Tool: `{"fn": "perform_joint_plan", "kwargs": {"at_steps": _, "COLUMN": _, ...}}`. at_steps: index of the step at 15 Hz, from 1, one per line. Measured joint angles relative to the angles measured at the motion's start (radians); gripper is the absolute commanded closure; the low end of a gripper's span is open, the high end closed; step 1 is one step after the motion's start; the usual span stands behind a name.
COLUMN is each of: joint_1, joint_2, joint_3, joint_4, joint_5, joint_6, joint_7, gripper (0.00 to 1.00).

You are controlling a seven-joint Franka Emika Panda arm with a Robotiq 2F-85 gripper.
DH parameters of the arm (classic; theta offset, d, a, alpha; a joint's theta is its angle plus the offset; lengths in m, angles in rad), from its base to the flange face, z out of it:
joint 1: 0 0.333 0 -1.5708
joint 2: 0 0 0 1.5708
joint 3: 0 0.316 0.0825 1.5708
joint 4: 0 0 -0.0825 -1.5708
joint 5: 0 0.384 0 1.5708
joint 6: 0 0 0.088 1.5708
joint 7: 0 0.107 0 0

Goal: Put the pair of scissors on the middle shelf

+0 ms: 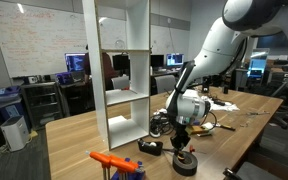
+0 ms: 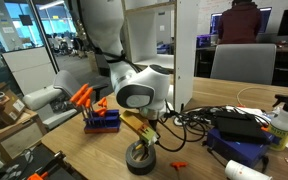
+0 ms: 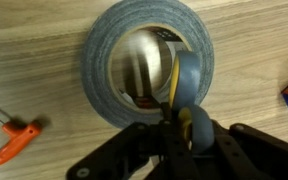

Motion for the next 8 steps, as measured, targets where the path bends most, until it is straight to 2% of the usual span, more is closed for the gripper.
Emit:
{"fn": "perform_joint_plan", "kwargs": {"at_steps": 4, "joint_1": 0.010, "joint_2": -0.031, "joint_3": -0.002, "joint_4": -0.004, "joint_5": -0.048, "joint_6": -0.015, "joint_7": 0.056, "gripper": 0.94}}
{"fn": "perform_joint_plan", "kwargs": {"at_steps": 8, "joint_1": 0.063, "joint_2": -0.147, "joint_3": -0.047, "joint_4": -0.030, "joint_5": -0.158, "joint_6": -0.105, "joint_7": 0.184, "gripper": 0.94}}
